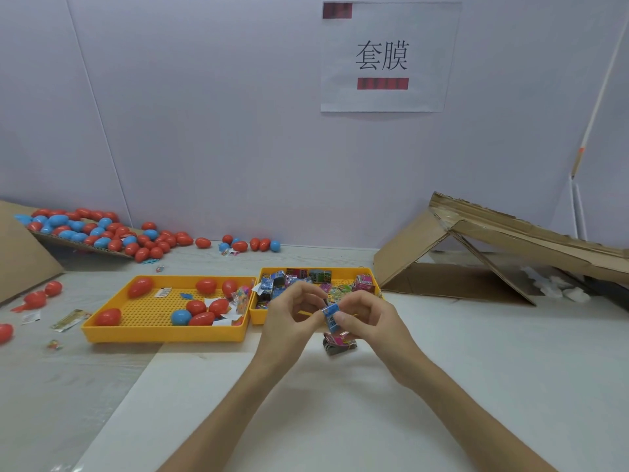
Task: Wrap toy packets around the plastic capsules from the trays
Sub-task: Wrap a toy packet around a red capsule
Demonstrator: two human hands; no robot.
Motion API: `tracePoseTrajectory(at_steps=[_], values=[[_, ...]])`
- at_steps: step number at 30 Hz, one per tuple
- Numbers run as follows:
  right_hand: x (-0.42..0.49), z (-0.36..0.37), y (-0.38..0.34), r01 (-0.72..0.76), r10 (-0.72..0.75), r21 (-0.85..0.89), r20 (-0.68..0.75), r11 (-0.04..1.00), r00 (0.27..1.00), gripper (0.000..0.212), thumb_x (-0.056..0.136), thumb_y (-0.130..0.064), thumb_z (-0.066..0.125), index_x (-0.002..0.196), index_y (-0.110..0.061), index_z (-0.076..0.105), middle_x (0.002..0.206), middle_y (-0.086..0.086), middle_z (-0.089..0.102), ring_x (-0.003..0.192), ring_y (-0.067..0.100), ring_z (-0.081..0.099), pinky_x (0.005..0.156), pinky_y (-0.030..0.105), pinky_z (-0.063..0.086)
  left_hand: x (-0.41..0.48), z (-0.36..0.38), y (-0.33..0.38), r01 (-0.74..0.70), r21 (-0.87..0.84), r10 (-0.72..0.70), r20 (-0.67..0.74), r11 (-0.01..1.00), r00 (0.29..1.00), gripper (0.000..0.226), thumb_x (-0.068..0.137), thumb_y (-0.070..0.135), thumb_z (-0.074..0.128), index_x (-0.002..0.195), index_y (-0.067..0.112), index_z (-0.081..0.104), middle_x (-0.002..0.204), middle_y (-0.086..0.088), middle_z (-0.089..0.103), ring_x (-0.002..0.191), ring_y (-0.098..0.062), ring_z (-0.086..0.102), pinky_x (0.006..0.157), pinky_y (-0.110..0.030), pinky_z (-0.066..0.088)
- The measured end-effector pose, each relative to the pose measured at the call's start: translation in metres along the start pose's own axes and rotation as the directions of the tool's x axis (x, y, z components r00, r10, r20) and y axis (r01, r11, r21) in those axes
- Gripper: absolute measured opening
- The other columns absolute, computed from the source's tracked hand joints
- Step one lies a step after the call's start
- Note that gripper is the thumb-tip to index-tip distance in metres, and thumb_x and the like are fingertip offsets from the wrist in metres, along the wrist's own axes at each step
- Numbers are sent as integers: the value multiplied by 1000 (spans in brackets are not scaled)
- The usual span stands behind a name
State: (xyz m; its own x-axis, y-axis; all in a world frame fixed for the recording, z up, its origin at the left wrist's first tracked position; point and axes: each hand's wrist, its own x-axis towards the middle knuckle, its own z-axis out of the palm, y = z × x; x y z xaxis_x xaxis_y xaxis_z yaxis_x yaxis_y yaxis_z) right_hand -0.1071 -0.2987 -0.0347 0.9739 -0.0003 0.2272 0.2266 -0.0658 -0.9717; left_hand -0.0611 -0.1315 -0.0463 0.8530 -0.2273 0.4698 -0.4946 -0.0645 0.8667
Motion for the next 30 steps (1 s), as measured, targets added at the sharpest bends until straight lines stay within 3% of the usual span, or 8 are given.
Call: tracePoseTrajectory(at_steps=[4, 12, 17, 22, 25, 27, 30], values=[[1, -2, 2, -12, 12, 4, -7, 1000, 1000, 8, 90, -5, 72, 91, -14, 70, 86, 3, 76, 79, 16, 73, 69, 20, 54, -2, 3, -2, -55, 63, 55, 7, 996, 998, 23, 87, 4, 75, 94, 24, 67, 85, 8, 70, 80, -15, 68, 70, -37, 61], [0, -6, 0, 47, -48, 69, 17, 997, 999, 18, 81, 1, 73, 77, -16, 68, 85, 7, 73, 83, 17, 70, 72, 24, 54, -4, 6, -3, -108, 195, 92, 88, 975, 992, 24, 91, 13, 73, 96, 34, 63, 92, 16, 65, 78, -10, 66, 66, -32, 58], [0, -6, 2, 58, -59, 36, 29, 998, 998, 33, 81, 19, 63, 73, -13, 66, 101, 12, 75, 95, 20, 72, 77, 25, 56, -4, 4, -1, -133, 233, 131, 24, 963, 991, 36, 87, 4, 73, 91, 39, 63, 88, 15, 67, 75, -12, 66, 62, -33, 57], [0, -4, 1, 104, -106, 44, 31, 994, 994, 15, 70, 6, 65, 73, -9, 64, 100, 14, 74, 90, 20, 72, 76, 26, 56, -7, 5, 2, -202, 242, 204, 16, 949, 979, 23, 85, 10, 67, 90, 32, 65, 84, 12, 68, 71, -16, 65, 60, -36, 54], [1, -6, 3, 92, -93, 38, 18, 995, 996, 19, 78, 9, 64, 76, -9, 68, 95, 9, 75, 89, 19, 70, 76, 26, 55, -8, 4, 1, -261, 314, 280, -17, 913, 960, 23, 85, -3, 66, 91, 18, 69, 80, 14, 67, 73, -14, 64, 59, -32, 54], [1, -4, 4, 78, -79, 29, 23, 997, 997, 10, 77, -7, 65, 82, -10, 73, 88, 4, 74, 84, 15, 69, 72, 25, 55, -8, 3, 1, -299, 373, 343, -54, 878, 938, 23, 84, -10, 66, 92, 11, 70, 80, 12, 65, 77, -12, 64, 60, -25, 54], [1, -1, 5, 54, -55, 33, 32, 998, 998, 19, 81, -21, 65, 93, -12, 76, 90, 5, 76, 82, 13, 70, 69, 22, 54, -8, 1, 0, -344, 441, 418, -79, 829, 905, 21, 83, -13, 69, 90, 7, 71, 81, 7, 67, 82, -11, 64, 61, -16, 54]])
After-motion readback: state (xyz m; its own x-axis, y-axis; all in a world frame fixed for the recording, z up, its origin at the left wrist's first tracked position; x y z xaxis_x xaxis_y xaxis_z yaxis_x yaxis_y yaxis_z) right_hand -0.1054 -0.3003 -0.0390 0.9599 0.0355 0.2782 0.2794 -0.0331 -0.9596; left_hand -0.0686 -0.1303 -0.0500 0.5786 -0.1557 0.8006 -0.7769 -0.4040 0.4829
